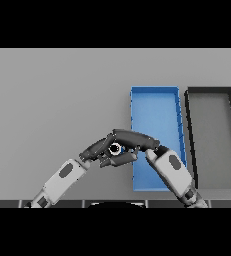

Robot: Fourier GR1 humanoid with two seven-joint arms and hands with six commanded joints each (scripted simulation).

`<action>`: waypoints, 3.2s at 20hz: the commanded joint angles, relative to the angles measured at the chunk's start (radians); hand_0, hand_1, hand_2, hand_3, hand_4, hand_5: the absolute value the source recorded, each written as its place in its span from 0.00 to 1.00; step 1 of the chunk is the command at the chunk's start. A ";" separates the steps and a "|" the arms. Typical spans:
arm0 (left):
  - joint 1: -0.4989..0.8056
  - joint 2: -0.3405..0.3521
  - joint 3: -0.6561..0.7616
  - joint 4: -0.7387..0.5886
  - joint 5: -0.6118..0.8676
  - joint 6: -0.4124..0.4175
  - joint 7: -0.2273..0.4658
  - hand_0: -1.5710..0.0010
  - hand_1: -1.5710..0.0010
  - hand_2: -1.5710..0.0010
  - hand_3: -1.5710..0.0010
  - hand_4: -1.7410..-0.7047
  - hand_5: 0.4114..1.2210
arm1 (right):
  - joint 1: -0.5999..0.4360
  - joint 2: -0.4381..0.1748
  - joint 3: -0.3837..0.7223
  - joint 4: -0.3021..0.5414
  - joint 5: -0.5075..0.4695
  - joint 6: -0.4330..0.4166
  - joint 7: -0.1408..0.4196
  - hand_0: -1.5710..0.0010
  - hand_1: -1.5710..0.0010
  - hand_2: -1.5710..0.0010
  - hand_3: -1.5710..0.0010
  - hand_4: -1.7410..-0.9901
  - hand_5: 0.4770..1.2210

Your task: Pick up the blue pipe and place it into the blue bin.

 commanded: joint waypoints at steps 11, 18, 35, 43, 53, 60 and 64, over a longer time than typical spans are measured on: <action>0.005 0.020 0.016 0.019 -0.085 -0.015 0.039 0.95 0.96 0.96 0.98 0.88 0.38 | 0.017 0.083 -0.038 -0.013 0.025 0.023 0.037 0.00 0.00 0.00 0.00 0.34 1.00; 0.022 -0.008 0.031 0.021 -0.036 0.014 0.143 0.99 0.99 0.99 1.00 0.83 0.24 | 0.007 0.124 -0.078 -0.010 -0.007 0.018 0.108 0.00 0.00 0.00 0.00 0.33 1.00; 0.057 0.033 0.016 -0.024 -0.042 0.000 0.163 1.00 1.00 1.00 1.00 0.85 0.09 | -0.511 -0.080 -0.352 0.162 -0.437 -0.316 0.195 0.00 0.00 0.00 0.00 0.32 1.00; 0.076 0.056 0.018 -0.048 -0.065 0.023 0.176 1.00 1.00 1.00 1.00 0.88 0.07 | -0.473 -0.188 -0.510 0.444 -0.267 -0.326 0.201 0.00 0.00 0.00 0.00 0.32 1.00; 0.067 0.054 0.023 -0.036 -0.067 0.019 0.178 1.00 1.00 1.00 1.00 0.88 0.07 | -0.155 -0.174 -0.535 0.484 -0.111 -0.427 0.300 0.00 0.00 0.00 0.00 0.32 1.00; 0.068 0.051 0.018 -0.049 -0.066 0.022 0.197 1.00 1.00 1.00 1.00 0.88 0.08 | 0.004 -0.308 -0.282 0.509 -0.171 -0.533 0.300 0.00 0.00 0.00 0.56 0.12 0.98; 0.069 0.043 0.010 -0.048 -0.074 0.027 0.202 1.00 1.00 1.00 1.00 0.88 0.08 | -0.019 -0.442 -0.032 0.596 -0.420 -0.702 0.300 0.25 0.30 0.32 0.59 0.35 0.94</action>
